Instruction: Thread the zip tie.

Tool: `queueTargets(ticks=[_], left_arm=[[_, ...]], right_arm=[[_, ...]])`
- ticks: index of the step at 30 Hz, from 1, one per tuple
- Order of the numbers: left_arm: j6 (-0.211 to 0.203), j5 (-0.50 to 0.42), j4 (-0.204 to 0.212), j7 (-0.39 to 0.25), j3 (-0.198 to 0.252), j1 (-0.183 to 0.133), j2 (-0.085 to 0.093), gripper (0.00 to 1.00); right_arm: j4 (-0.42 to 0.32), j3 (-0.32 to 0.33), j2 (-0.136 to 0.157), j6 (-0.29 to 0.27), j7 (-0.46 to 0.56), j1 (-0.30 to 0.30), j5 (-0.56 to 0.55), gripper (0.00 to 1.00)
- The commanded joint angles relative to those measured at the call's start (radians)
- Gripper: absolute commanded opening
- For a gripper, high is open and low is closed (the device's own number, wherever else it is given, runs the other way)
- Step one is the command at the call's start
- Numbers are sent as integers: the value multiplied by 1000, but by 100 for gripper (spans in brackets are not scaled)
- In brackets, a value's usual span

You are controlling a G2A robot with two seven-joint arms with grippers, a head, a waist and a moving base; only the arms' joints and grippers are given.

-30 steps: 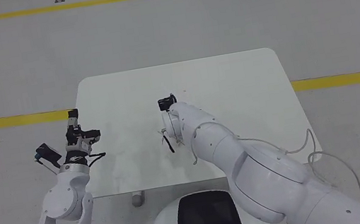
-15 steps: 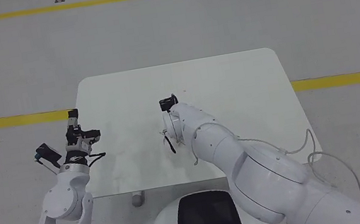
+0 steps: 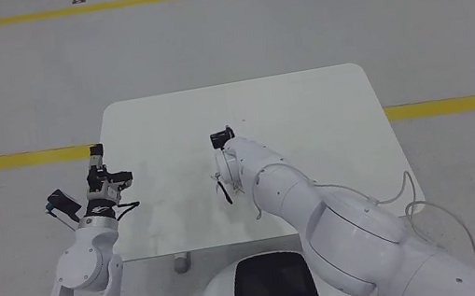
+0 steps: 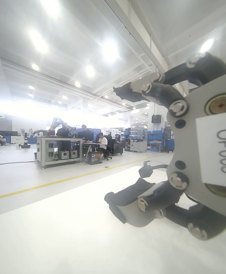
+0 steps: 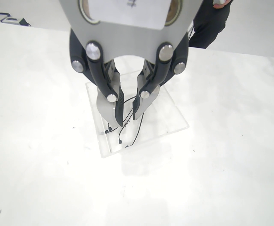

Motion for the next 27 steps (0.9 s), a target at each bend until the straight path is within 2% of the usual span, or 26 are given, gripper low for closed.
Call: queueTargets(ticks=[1,27], left_arm=[[0,0,0,0,0,0,0,100],[0,0,0,0,0,0,0,100]], right_arm=[[-1,0,0,0,4,0,-4,15],[-42,-9,0,0,31,-15,-36,15]])
